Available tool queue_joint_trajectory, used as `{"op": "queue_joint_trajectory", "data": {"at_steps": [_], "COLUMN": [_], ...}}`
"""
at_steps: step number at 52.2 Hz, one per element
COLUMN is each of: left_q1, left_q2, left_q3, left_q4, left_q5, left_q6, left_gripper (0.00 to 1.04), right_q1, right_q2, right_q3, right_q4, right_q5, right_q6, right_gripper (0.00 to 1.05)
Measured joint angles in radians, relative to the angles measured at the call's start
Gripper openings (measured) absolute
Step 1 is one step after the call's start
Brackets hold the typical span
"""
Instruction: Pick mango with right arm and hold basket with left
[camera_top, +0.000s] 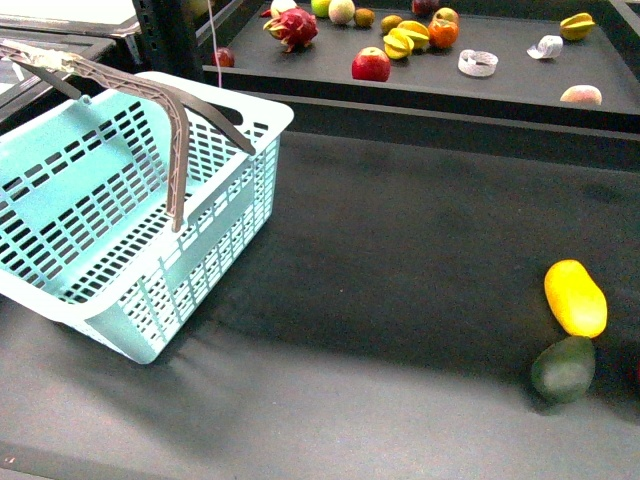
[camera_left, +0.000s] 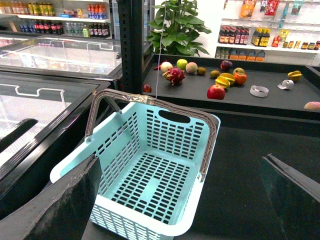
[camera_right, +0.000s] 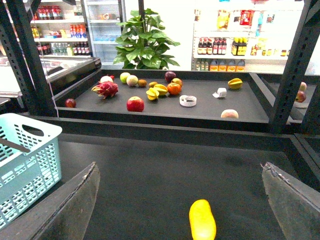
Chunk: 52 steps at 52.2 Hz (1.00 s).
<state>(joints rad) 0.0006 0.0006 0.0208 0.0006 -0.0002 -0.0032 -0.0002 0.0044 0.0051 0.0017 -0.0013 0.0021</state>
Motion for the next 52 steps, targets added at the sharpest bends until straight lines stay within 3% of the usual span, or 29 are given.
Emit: {"op": "queue_joint_trajectory", "data": {"at_steps": [49, 52], "left_q1": [0.000, -0.021], "left_q2": [0.000, 0.013], "left_q3": [0.000, 0.002], "left_q4": [0.000, -0.021], "left_q5": [0.000, -0.072], "left_q6": [0.000, -0.028], "left_gripper": [0.99, 0.99], "right_q1": [0.000, 0.000], "right_q2": [0.000, 0.000], "right_q3": [0.000, 0.000], "right_q4": [0.000, 0.000], "right_q5": [0.000, 0.000], "right_q6": [0.000, 0.000], "right_gripper": [0.97, 0.97]}}
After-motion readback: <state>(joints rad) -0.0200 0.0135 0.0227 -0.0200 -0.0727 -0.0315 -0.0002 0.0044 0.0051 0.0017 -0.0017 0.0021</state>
